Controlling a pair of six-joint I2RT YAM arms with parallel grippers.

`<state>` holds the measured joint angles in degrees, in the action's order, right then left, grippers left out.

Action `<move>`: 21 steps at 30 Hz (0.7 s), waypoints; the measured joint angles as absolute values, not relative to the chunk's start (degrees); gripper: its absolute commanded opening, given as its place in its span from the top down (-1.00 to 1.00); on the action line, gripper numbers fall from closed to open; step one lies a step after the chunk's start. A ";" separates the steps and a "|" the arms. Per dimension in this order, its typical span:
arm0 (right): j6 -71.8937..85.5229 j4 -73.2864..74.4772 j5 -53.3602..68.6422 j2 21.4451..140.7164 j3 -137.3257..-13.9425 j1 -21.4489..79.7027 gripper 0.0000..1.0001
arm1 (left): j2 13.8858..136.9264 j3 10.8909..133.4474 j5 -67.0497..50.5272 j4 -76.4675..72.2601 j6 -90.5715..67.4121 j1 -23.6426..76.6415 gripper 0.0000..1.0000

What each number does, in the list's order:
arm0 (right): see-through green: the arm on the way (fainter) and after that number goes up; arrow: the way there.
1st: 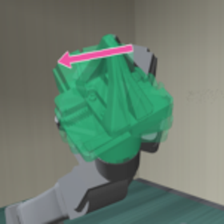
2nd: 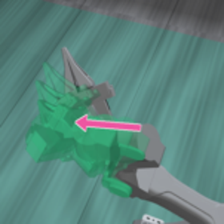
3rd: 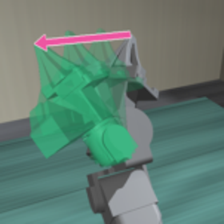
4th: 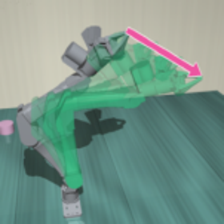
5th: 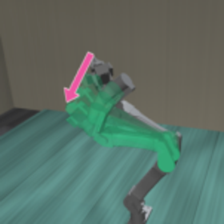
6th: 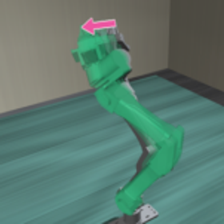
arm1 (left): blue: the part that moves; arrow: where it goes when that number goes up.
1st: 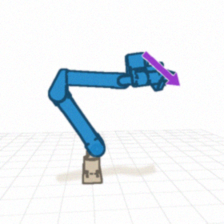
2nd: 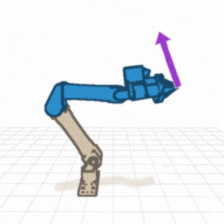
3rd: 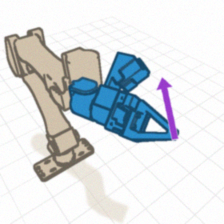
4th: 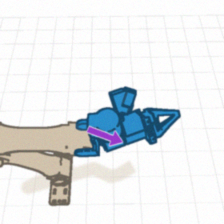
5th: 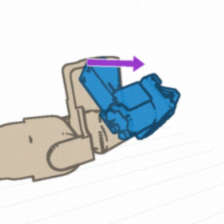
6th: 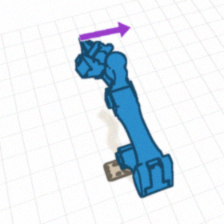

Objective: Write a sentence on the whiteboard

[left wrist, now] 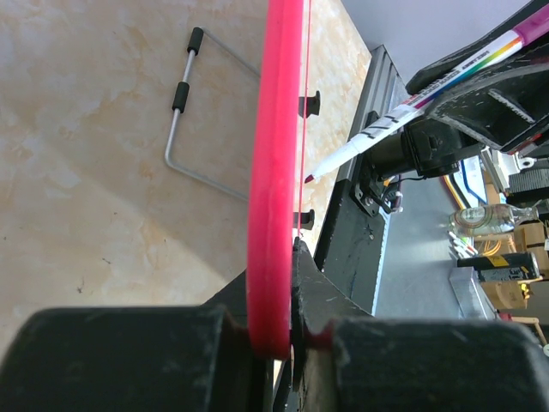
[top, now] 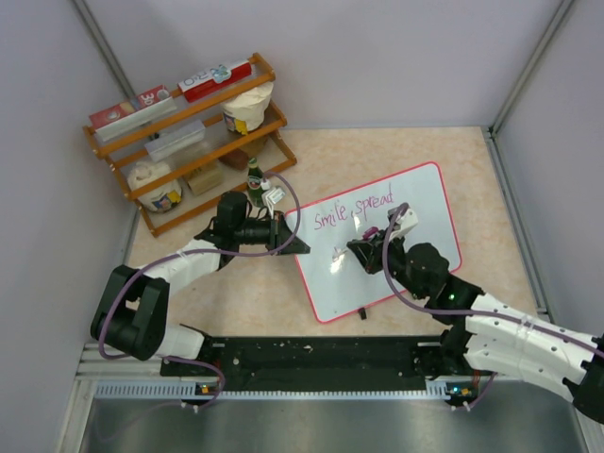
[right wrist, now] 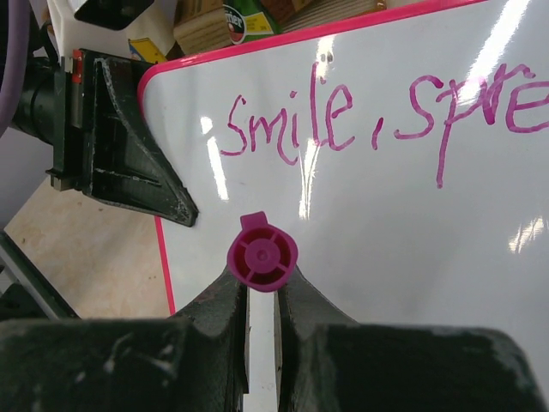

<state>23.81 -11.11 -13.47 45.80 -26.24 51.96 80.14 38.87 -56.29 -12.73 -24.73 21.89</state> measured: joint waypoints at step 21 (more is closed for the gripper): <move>22.04 -12.49 -18.74 48.77 -29.71 51.96 1.00 | 80.14 38.87 -56.31 -12.84 -24.71 21.89 1.00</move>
